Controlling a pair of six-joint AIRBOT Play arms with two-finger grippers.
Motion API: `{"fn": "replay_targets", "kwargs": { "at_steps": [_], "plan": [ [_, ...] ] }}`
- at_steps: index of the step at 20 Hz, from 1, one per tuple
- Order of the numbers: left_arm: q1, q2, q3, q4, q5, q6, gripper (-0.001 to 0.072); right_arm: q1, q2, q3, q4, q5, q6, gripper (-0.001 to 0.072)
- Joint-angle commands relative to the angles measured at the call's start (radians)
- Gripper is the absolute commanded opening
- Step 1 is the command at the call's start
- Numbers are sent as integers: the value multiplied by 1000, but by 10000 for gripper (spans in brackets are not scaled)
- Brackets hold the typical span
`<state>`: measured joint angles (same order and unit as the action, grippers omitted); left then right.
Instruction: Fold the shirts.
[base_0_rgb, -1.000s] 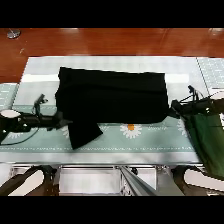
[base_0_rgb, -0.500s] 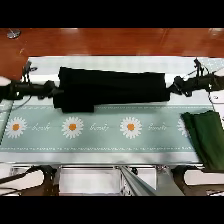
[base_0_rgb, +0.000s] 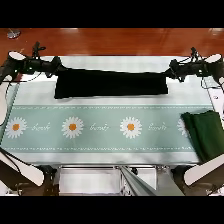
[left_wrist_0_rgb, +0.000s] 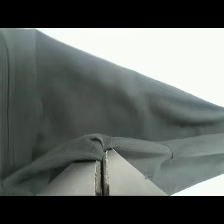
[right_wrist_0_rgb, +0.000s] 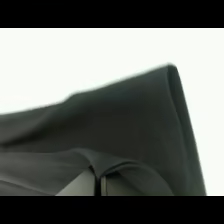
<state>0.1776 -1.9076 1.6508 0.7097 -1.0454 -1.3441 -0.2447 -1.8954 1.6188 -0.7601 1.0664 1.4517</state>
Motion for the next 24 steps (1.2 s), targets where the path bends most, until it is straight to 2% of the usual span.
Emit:
{"fn": "replay_targets", "kwargs": {
  "at_steps": [1, 2, 3, 4, 5, 7, 8, 10, 11, 13, 16, 19, 20, 21, 22, 23, 24],
  "plan": [
    [-3, -77, 76, 0, -1, -10, 71, 11, -92, 72, 45, -16, 2, 70],
    [-3, -77, 76, -2, -6, -6, 336, 12, -103, 76, 65, -24, 2, 383],
    [3, -75, 85, 0, -50, 4, 693, 11, -106, 76, 86, -24, -27, 620],
    [21, -75, 113, 17, -123, 40, 706, -2, -101, 86, 84, -16, -46, 620],
    [51, -74, 155, 79, -208, 10, 704, -20, -95, 101, 81, 1, -46, 620],
    [119, -58, 219, 254, -359, -122, 703, -65, -81, 130, 37, 51, -42, 619],
    [153, -33, 219, 339, -412, -153, 702, -85, -79, 131, 0, 81, -25, 619],
    [200, 26, 201, 439, -455, -148, 702, -107, -88, 130, -146, 159, 57, 619],
    [217, 66, 175, 435, -427, -129, 702, -107, -97, 130, -196, 195, 80, 619],
    [232, 167, 92, 355, -304, -90, 702, -96, -124, 130, -191, 265, 75, 619],
    [194, 350, -73, 142, -108, 59, 702, -48, -154, 130, -171, 295, 53, 619],
    [114, 465, -193, 73, -56, 105, 702, 12, -173, 130, -93, 286, 27, 616],
    [76, 476, -219, 61, -71, 105, 702, 31, -173, 131, -77, 276, 24, 584],
    [35, 475, -237, 56, -89, 106, 702, 49, -172, 133, -67, 269, 25, 443],
    [-11, 473, -257, 57, -90, 106, 701, 62, -172, 142, -62, 276, 25, 201],
    [-54, 470, -275, 57, -88, 106, 608, 68, -164, 151, -57, 294, 19, 38],
    [-86, 460, -277, 58, -94, 108, 224, 70, -145, 153, -62, 313, 10, 38]
  ]
}}
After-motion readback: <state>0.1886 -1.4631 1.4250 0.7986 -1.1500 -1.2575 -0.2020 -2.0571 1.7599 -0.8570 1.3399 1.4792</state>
